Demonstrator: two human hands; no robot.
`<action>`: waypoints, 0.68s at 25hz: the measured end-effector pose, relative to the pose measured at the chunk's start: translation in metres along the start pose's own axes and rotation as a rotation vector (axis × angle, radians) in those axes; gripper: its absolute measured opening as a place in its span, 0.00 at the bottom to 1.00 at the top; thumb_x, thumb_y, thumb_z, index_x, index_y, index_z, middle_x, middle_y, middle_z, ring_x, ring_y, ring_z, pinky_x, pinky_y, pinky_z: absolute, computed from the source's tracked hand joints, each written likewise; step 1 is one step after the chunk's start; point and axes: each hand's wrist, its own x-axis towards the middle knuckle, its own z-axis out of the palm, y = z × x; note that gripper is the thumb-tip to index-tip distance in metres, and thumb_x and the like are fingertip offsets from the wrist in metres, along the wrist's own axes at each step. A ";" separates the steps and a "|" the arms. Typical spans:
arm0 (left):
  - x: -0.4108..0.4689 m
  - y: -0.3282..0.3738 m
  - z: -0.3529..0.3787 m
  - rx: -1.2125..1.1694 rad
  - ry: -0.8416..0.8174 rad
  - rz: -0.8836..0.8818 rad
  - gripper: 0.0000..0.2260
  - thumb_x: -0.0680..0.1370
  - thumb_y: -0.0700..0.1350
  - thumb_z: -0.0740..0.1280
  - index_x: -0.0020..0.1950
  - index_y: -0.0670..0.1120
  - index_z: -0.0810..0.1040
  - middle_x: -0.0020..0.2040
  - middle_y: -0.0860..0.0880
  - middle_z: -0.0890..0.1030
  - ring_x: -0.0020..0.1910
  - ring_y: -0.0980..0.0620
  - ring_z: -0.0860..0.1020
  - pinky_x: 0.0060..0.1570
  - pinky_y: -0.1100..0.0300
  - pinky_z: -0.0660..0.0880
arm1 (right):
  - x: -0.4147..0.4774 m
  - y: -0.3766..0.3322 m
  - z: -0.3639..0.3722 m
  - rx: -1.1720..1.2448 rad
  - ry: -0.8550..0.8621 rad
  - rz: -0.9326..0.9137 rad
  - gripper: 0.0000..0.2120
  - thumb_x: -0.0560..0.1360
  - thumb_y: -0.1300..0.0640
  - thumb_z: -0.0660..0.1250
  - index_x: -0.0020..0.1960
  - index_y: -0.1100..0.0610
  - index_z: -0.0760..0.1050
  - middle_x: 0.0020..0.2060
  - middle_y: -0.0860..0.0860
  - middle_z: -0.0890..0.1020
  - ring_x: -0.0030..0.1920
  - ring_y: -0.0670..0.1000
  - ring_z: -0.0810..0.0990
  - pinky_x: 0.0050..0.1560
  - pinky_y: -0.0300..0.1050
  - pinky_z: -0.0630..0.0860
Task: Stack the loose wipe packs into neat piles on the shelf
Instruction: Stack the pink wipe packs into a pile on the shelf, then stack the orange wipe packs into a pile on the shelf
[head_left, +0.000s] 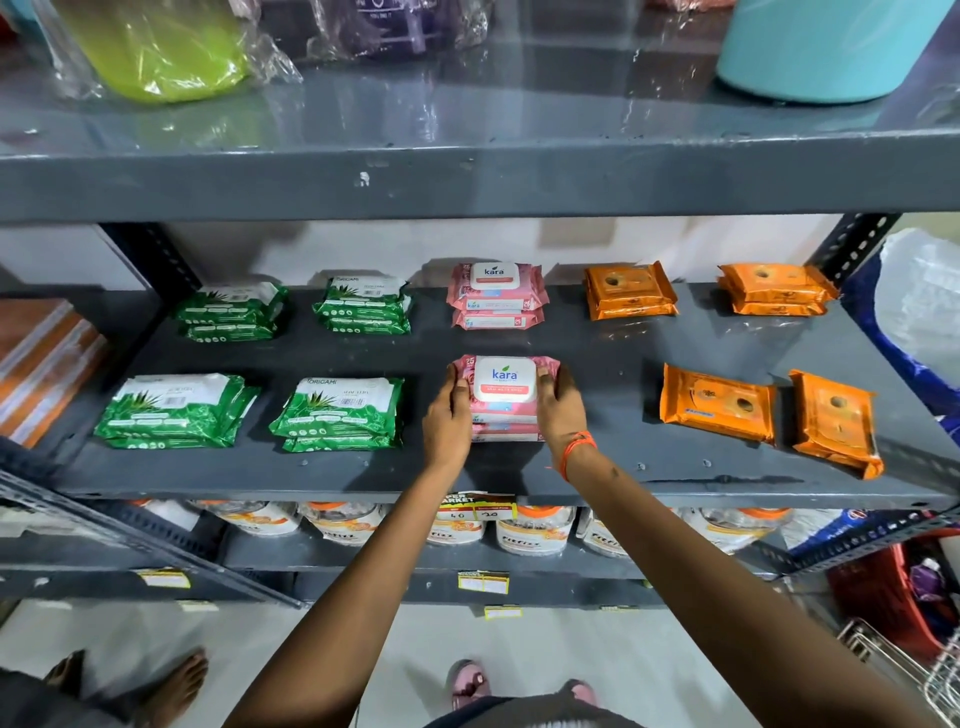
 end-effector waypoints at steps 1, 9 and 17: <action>-0.002 0.001 0.000 0.003 -0.005 0.006 0.18 0.82 0.48 0.54 0.72 0.48 0.66 0.67 0.41 0.75 0.63 0.43 0.74 0.55 0.61 0.68 | -0.001 0.000 -0.003 -0.018 -0.006 -0.001 0.19 0.81 0.49 0.53 0.65 0.60 0.68 0.59 0.62 0.80 0.56 0.64 0.80 0.59 0.62 0.76; -0.029 0.015 0.001 0.296 0.218 0.310 0.21 0.82 0.43 0.53 0.73 0.38 0.60 0.74 0.39 0.63 0.74 0.42 0.63 0.73 0.48 0.61 | 0.011 -0.005 -0.049 -0.517 -0.032 -0.220 0.25 0.82 0.53 0.53 0.76 0.60 0.54 0.74 0.60 0.64 0.73 0.62 0.63 0.75 0.56 0.59; -0.102 0.039 0.084 0.662 0.213 0.540 0.23 0.79 0.45 0.56 0.74 0.40 0.61 0.74 0.41 0.64 0.74 0.44 0.63 0.72 0.48 0.61 | 0.026 0.011 -0.174 -1.031 -0.050 -0.264 0.35 0.75 0.46 0.64 0.76 0.57 0.53 0.77 0.58 0.55 0.77 0.60 0.50 0.77 0.60 0.51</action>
